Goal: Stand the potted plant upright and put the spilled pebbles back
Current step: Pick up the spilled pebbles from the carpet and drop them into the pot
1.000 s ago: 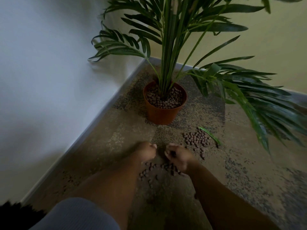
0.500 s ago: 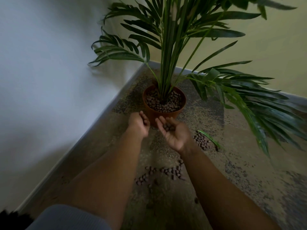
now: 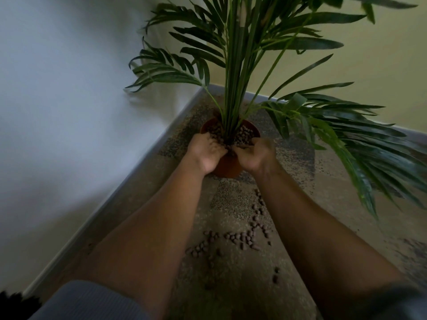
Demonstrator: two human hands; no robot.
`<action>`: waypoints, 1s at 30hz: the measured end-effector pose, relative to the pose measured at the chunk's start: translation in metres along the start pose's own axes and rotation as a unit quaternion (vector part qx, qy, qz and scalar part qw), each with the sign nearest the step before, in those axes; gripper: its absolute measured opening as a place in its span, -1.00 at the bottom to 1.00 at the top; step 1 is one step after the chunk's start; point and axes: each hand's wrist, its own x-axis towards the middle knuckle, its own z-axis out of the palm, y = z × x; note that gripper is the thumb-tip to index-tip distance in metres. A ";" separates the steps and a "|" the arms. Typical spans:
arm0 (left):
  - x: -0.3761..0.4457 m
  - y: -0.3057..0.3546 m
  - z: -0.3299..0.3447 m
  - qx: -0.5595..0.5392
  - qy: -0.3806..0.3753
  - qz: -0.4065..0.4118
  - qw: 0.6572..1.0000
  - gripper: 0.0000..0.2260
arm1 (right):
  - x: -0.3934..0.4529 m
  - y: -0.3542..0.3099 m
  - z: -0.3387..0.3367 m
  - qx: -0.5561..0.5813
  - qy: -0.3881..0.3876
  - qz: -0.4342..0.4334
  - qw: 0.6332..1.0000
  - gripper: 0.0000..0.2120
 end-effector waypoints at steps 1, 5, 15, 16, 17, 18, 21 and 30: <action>-0.001 0.000 0.000 0.001 0.005 0.005 1.000 -0.54 | -0.002 0.000 -0.001 0.004 -0.004 0.002 1.000 -0.53; -0.010 0.002 -0.002 0.020 0.025 0.033 0.999 -0.57 | -0.006 0.003 -0.008 -0.046 0.013 -0.010 0.999 -0.56; -0.051 -0.029 -0.072 0.288 0.132 -0.017 0.948 -0.76 | -0.030 0.036 -0.065 -0.407 0.011 0.015 0.913 -0.90; -0.054 -0.034 -0.083 0.342 0.138 -0.035 0.929 -0.75 | -0.032 0.042 -0.076 -0.491 0.005 0.024 0.871 -0.88; -0.056 -0.040 -0.093 0.398 0.141 -0.053 0.905 -0.74 | -0.033 0.048 -0.086 -0.569 -0.002 0.031 0.822 -0.86; -0.059 -0.045 -0.103 0.453 0.139 -0.070 0.878 -0.72 | -0.035 0.054 -0.096 -0.636 -0.012 0.037 0.770 -0.87; -0.062 -0.053 -0.126 0.579 0.125 -0.099 0.800 -0.70 | -0.039 0.072 -0.123 -0.833 -0.075 0.033 0.547 -0.80; -0.087 -0.070 -0.160 0.822 0.049 -0.167 0.542 -0.39 | -0.046 0.111 -0.157 -0.931 -0.217 -0.046 0.290 -0.35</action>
